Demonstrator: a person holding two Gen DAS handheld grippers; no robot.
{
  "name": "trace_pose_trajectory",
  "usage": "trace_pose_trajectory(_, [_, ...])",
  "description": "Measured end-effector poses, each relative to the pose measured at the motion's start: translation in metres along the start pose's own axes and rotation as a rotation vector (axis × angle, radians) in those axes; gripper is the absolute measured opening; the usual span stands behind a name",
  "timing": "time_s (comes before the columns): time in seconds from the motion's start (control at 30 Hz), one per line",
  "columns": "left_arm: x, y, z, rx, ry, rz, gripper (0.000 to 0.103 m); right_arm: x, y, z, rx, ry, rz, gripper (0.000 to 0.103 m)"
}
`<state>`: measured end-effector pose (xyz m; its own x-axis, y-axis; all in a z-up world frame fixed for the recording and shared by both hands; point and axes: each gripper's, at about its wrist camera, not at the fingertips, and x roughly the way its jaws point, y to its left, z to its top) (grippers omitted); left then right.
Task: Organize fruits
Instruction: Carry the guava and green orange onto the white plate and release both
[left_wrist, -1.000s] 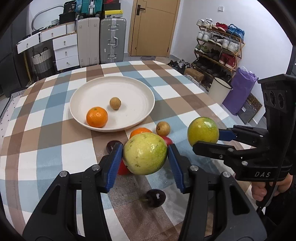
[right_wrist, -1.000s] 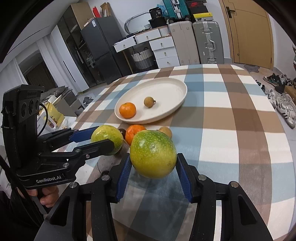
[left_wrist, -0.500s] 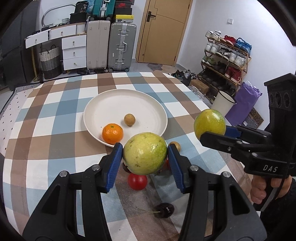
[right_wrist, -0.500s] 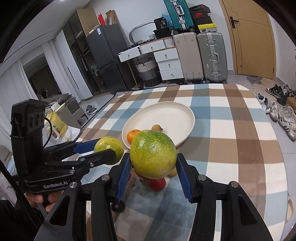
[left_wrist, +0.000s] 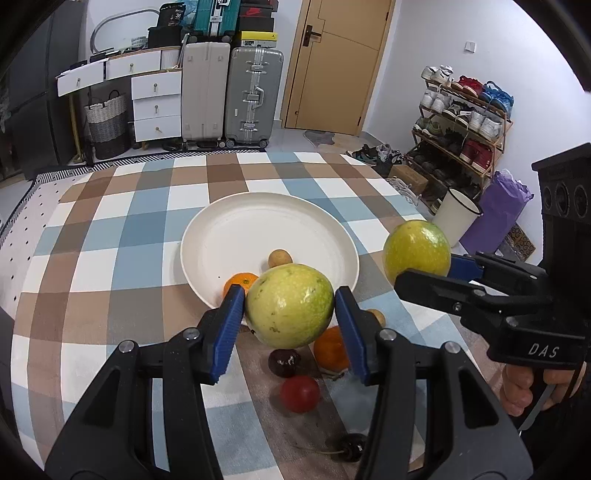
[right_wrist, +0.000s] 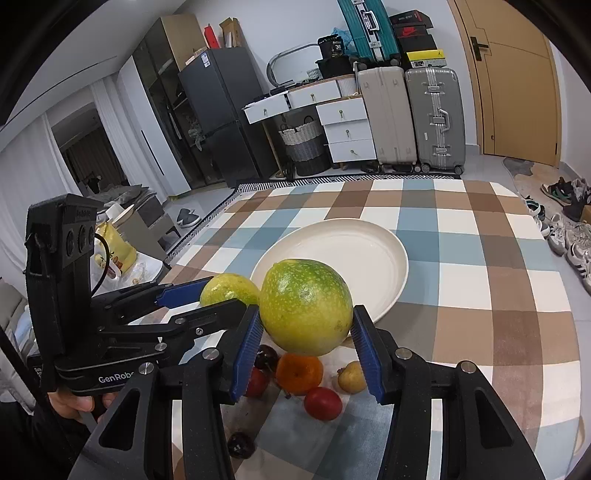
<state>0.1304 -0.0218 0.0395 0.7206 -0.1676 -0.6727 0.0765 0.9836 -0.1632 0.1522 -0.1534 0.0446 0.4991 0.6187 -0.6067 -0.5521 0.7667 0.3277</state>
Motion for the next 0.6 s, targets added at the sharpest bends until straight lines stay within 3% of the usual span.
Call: trace_pose_trajectory(0.6, [0.045, 0.018, 0.013, -0.002, 0.04, 0.032, 0.048, 0.046, -0.023, 0.005, 0.017, 0.046, -0.014, 0.05])
